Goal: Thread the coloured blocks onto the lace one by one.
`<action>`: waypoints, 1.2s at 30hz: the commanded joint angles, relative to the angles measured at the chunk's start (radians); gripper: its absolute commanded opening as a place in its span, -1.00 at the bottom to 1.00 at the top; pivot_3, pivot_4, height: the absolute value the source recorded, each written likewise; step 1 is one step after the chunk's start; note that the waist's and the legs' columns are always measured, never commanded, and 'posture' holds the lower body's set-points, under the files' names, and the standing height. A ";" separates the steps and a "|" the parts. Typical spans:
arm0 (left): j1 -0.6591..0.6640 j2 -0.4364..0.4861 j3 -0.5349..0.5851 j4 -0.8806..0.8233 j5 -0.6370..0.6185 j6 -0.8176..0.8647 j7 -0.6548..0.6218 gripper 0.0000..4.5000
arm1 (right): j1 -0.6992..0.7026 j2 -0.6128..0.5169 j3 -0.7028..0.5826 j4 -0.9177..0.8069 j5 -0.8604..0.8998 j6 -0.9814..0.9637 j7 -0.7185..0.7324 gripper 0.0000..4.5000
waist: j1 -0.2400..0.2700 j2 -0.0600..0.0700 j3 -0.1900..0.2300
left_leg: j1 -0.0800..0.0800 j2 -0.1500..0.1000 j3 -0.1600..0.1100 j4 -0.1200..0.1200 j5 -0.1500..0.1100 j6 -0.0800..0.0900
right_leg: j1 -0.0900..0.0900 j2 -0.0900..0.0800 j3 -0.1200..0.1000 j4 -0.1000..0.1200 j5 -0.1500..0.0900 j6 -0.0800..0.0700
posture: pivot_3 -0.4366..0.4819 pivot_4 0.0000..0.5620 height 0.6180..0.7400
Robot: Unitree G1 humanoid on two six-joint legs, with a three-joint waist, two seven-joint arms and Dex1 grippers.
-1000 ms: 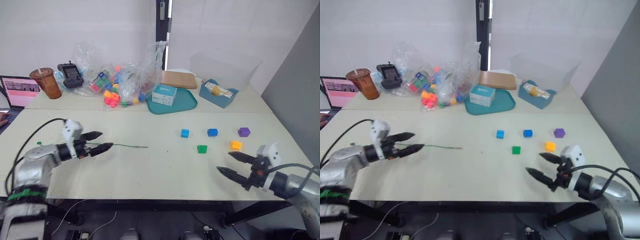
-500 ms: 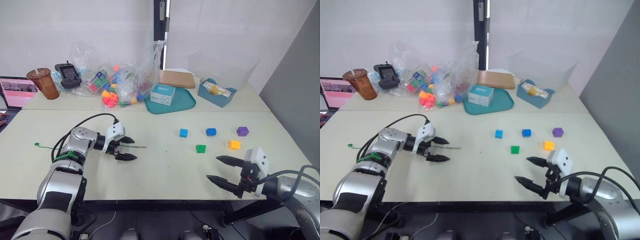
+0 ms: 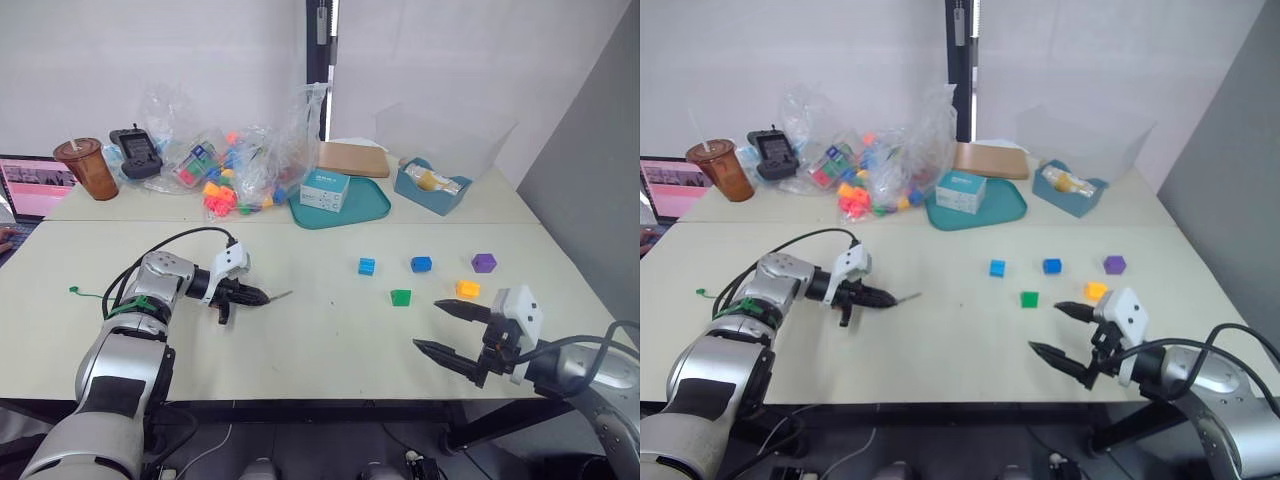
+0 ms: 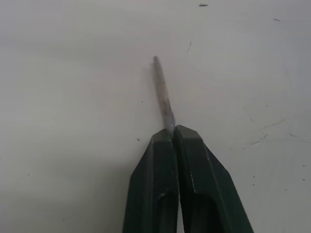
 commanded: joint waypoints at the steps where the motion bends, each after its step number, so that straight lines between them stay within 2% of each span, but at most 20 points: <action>1: 0.020 -0.013 -0.014 0.032 0.048 0.012 0.007 -0.99 | -0.004 -0.007 -0.015 -0.021 -0.001 -0.018 -0.003 1.00 | 0.000 0.000 0.000 | 0.000 0.000 0.000 0.000 0.000 0.000 | 0.001 0.000 0.000 0.000 0.000 0.000 | -0.05 -0.47 1.00; 6: -0.004 -0.029 0.018 0.013 0.018 -0.010 -0.005 -0.99 | 0.014 0.012 -0.016 -0.021 -0.012 -0.020 -0.033 1.00 | 0.004 0.000 0.000 | 0.001 0.000 0.000 0.001 0.000 0.000 | 0.002 0.000 -0.001 0.000 0.000 0.000 | -0.05 -0.47 1.00; 13: -0.024 0.004 0.028 -0.114 -0.018 0.017 -0.138 -0.99 | 0.083 0.060 -0.050 -0.029 -0.037 -0.026 -0.119 1.00 | 0.012 -0.001 0.000 | -0.003 0.000 -0.001 0.007 -0.002 0.003 | 0.001 0.000 -0.001 0.000 -0.001 0.001 | -0.05 -0.47 1.00; 20: 0.119 0.160 -0.139 -0.540 -0.163 0.186 -0.161 -0.99 | 0.097 0.094 -0.031 -0.059 -0.030 -0.011 -0.175 1.00 | 0.000 0.000 0.000 | -0.003 0.001 -0.001 0.006 -0.002 0.003 | 0.001 0.000 -0.001 0.001 -0.001 0.001 | -0.05 -0.47 1.00; 21: 0.150 0.175 -0.143 -0.592 -0.152 0.220 -0.161 -0.99 | 0.093 0.098 -0.025 -0.062 -0.029 -0.009 -0.181 1.00 | 0.000 0.000 0.000 | -0.002 0.001 -0.001 0.006 -0.002 0.003 | 0.002 0.000 -0.001 0.001 -0.001 0.001 | -0.05 -0.47 1.00; 24: 0.247 0.200 -0.156 -0.672 -0.063 0.185 -0.097 -0.99 | 0.085 0.110 -0.012 -0.069 -0.022 -0.002 -0.195 1.00 | -0.001 0.000 0.000 | -0.002 0.001 -0.001 0.007 -0.002 0.003 | 0.002 0.000 -0.001 0.001 -0.001 0.001 | -0.05 -0.47 1.00; 29: 0.324 0.166 -0.135 -0.729 -0.051 0.181 0.012 -0.99 | 0.075 0.110 0.002 -0.072 -0.017 0.003 -0.202 1.00 | 0.009 0.000 0.000 | 0.000 0.000 -0.001 0.007 -0.002 0.003 | 0.004 -0.001 -0.001 0.000 -0.001 0.001 | -0.05 -0.47 1.00; 32: 0.374 0.148 -0.109 -0.798 -0.087 0.275 0.044 -0.58 | 0.075 0.108 0.004 -0.083 -0.005 0.011 -0.199 1.00 | 0.017 0.001 0.000 | 0.002 0.000 -0.001 0.007 -0.002 0.003 | 0.007 -0.001 -0.001 0.000 -0.001 0.002 | -0.05 -0.47 1.00; 36: 0.407 0.142 -0.061 -0.835 -0.109 0.292 0.089 0.01 | 0.080 0.101 -0.001 -0.088 -0.002 0.017 -0.191 1.00 | 0.018 0.001 0.000 | 0.002 0.000 -0.001 0.007 -0.002 0.003 | 0.008 -0.001 -0.002 0.000 -0.001 0.002 | -0.05 -0.47 1.00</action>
